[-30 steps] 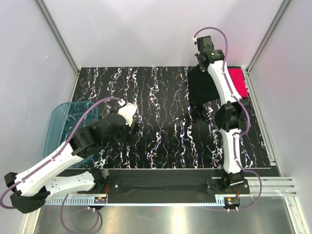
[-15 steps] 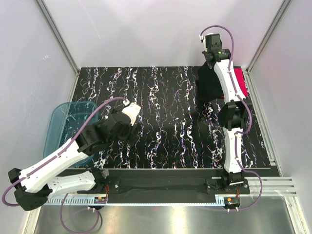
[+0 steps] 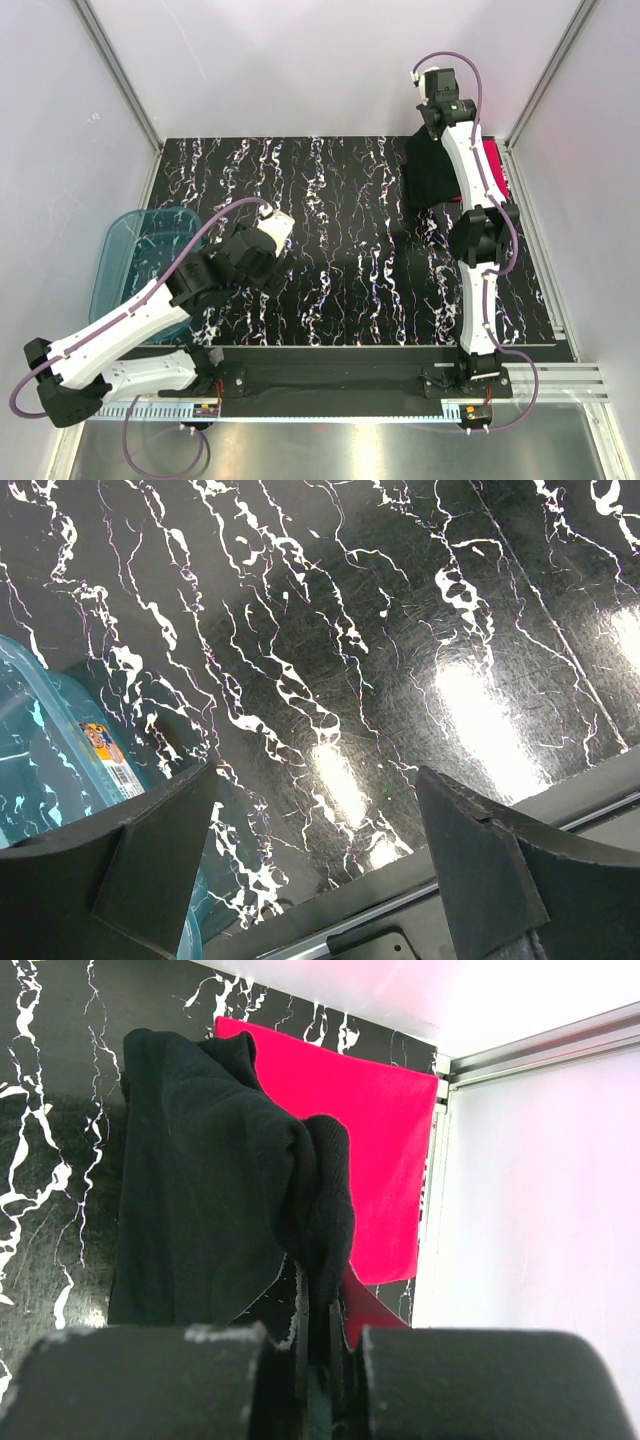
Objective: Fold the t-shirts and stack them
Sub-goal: Neatly place the folded tshirt to the corner
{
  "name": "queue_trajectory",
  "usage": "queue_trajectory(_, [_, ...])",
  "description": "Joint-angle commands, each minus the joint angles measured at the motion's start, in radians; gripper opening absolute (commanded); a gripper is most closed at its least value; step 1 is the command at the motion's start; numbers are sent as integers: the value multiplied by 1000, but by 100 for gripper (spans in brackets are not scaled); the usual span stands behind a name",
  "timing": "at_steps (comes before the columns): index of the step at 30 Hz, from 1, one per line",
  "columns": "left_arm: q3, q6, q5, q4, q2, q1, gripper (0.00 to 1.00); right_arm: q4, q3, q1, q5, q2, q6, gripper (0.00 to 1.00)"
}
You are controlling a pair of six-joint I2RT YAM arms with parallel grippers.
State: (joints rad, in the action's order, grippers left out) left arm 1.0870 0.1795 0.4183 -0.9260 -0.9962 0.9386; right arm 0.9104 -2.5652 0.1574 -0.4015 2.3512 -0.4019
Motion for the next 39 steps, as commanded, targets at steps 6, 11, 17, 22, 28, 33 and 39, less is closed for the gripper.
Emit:
queue_trajectory(6, [44,-5,-10,36,4,-15,87,-39,-24,-4,-13,-156,-32,0])
queue_trajectory(11, [39,3,-24,33,10,-24,87,-33,-6,-4,-17,-167,-34,0])
queue_trajectory(17, [36,9,-30,29,16,-34,86,-41,5,-4,-8,-165,-40,0])
queue_trajectory(22, [34,9,-30,21,18,-38,86,-53,14,-5,-17,-150,-54,0])
queue_trajectory(28, [33,9,-29,18,11,-43,86,-65,7,-28,-11,-144,-55,0])
queue_trajectory(33, [39,3,-23,16,1,-43,86,-71,17,-44,4,-135,-60,0])
queue_trajectory(39, [42,3,-16,12,-10,-49,87,-87,11,-71,36,-104,-58,0])
